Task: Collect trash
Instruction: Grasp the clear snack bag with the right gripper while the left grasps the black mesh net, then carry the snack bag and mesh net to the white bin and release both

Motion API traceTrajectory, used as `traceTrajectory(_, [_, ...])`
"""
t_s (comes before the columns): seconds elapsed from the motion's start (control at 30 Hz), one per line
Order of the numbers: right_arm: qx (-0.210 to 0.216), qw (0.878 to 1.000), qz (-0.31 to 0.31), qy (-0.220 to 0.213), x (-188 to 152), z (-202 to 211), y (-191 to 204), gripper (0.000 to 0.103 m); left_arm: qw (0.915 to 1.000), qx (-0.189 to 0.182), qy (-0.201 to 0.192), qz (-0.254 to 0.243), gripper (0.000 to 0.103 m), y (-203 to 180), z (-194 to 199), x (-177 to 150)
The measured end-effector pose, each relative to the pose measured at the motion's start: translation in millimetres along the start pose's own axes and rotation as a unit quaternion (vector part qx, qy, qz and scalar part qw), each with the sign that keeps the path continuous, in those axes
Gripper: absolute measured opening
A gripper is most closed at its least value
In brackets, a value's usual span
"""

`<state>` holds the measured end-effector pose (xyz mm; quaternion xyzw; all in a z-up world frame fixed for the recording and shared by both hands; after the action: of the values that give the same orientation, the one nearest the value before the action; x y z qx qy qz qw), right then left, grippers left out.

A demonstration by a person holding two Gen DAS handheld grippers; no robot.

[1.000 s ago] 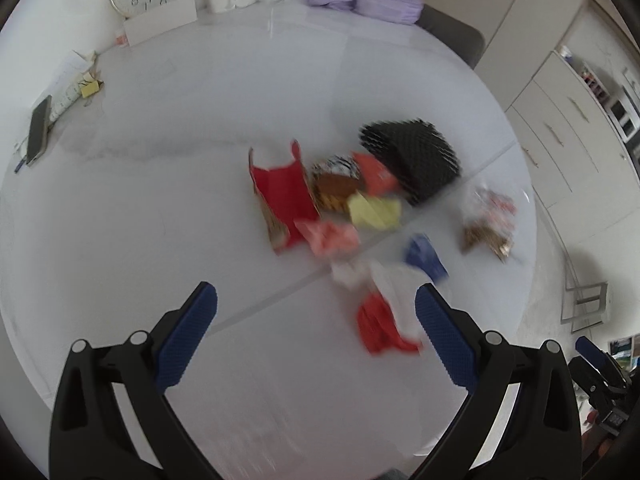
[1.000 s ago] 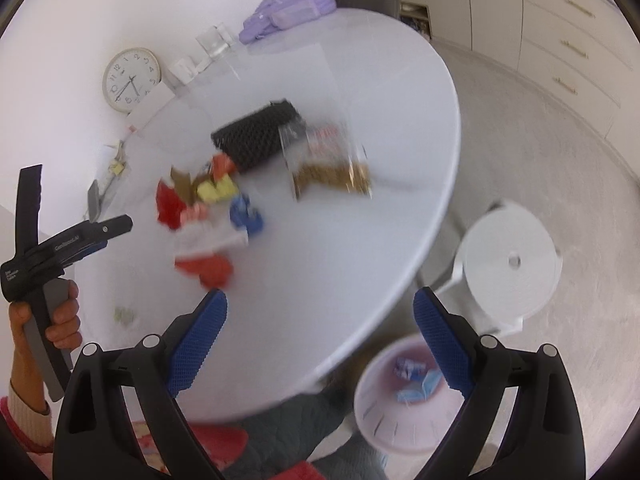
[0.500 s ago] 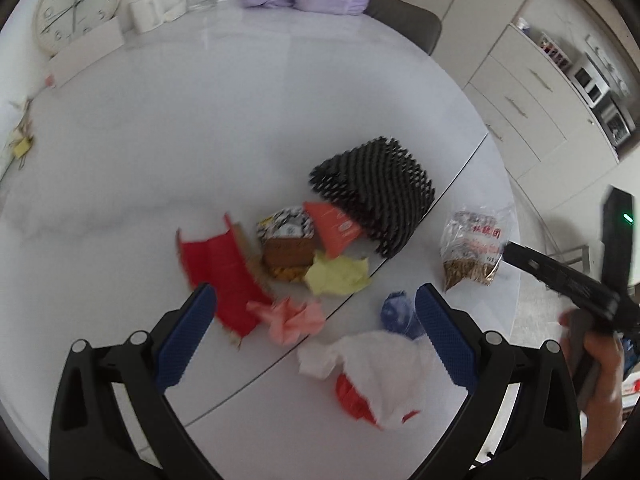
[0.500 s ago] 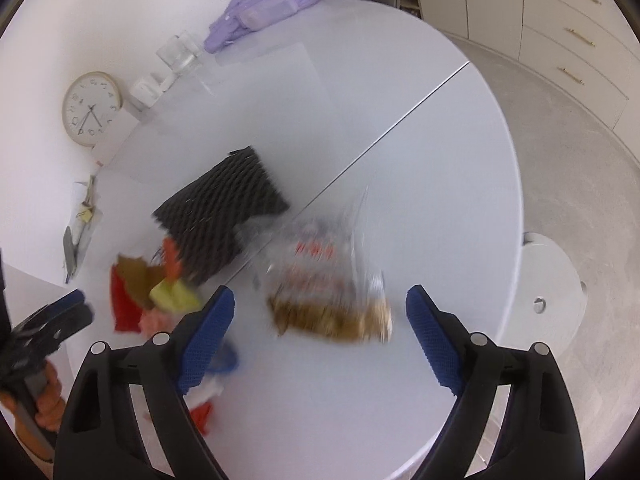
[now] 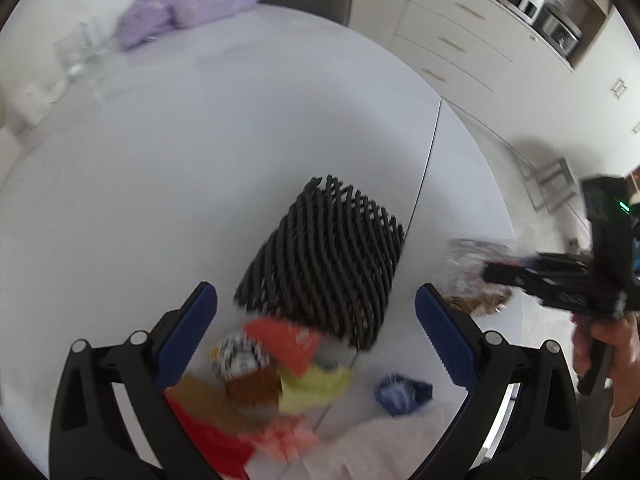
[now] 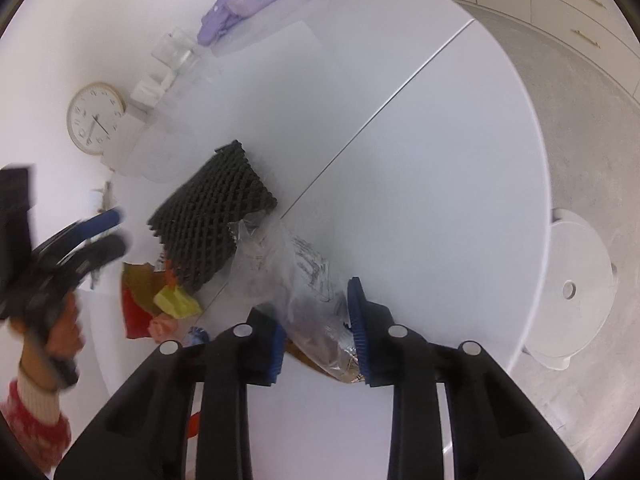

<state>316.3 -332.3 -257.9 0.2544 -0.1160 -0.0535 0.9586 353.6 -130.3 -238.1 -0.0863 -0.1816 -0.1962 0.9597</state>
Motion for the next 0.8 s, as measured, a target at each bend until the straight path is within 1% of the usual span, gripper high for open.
traceTrajectory(0.03, [0.001, 1.0, -0.004, -0.004, -0.6, 5.3, -1.5, 0.026, 0.9998, -0.014, 0.011, -0.002, 0.095, 2.7, -10.2, 7.5])
traceTrajectory(0.13, [0.011, 0.999, -0.027, -0.023, -5.4, 29.5, -8.7, 0.026, 0.999, -0.028, 0.034, -0.006, 0.095, 4.8, -32.5, 18.4])
traceTrajectory(0.2, [0.013, 0.999, -0.038, -0.035, -10.0, 44.1, -12.9, 0.026, 0.9971, -0.05, 0.057, -0.009, 0.095, 4.7, -48.4, 23.8])
traceTrajectory(0.27, [0.013, 0.998, -0.047, -0.043, -12.8, 54.0, -15.0, 0.026, 0.995, -0.065, 0.076, -0.008, 0.089, 3.8, -62.2, 26.1])
traceTrajectory(0.33, [0.014, 0.997, -0.059, -0.052, -17.1, 64.5, -18.8, 0.027, 0.9923, -0.077, 0.097, 0.0, 0.068, 4.0, -74.3, 25.9])
traceTrajectory(0.37, [0.016, 0.996, -0.065, -0.054, -18.4, 68.7, -20.5, 0.027, 0.9917, -0.077, 0.102, 0.003, 0.061, 4.6, -77.5, 25.9])
traceTrajectory(0.4, [0.017, 0.996, -0.07, -0.058, -19.3, 72.1, -21.7, 0.027, 0.9912, -0.077, 0.107, 0.008, 0.049, 5.5, -80.9, 26.2])
traceTrajectory(0.43, [0.016, 0.995, -0.073, -0.061, -20.4, 74.4, -22.1, 0.027, 0.9908, -0.075, 0.112, 0.012, 0.041, 6.8, -83.9, 25.9])
traceTrajectory(0.47, [0.014, 0.995, -0.074, -0.063, -21.5, 76.2, -22.5, 0.027, 0.99, -0.069, 0.121, 0.019, 0.038, 8.4, -87.9, 24.9])
traceTrajectory(0.5, [0.012, 0.995, -0.075, -0.065, -22.0, 77.3, -22.7, 0.027, 0.9895, -0.07, 0.124, 0.024, 0.031, 8.7, -89.4, 23.6])
traceTrajectory(0.57, [0.01, 0.995, -0.077, -0.067, -21.2, 76.5, -22.2, 0.027, 0.99, -0.067, 0.121, 0.03, 0.025, 7.3, -88.7, 24.3])
traceTrajectory(0.6, [0.008, 0.995, -0.078, -0.068, -21.4, 76.7, -21.9, 0.027, 0.9908, -0.065, 0.115, 0.03, 0.017, 4.0, -86.8, 20.8])
traceTrajectory(0.63, [0.007, 0.995, -0.078, -0.069, -21.4, 77.5, -21.9, 0.027, 0.9922, -0.057, 0.107, 0.029, 0.015, 3.0, -83.6, 22.9])
traceTrajectory(0.8, [0.007, 0.994, -0.078, -0.077, -25.5, 83.3, -22.2, 0.028, 0.9956, -0.053, 0.063, 0.045, 0.013, -3.4, -62.6, 36.9])
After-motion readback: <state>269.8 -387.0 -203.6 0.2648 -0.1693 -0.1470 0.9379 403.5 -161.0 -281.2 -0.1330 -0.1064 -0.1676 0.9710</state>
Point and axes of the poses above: each gripper's, at about its wrist camera, not at the fingertips, and z roughly against the way its jaws point, y to its left, x to its top, the point moved 8 cm from there along -z, roughly the way its jaws point, and after that the axes turned 8 degrees about -z, right-handed, at the moved point
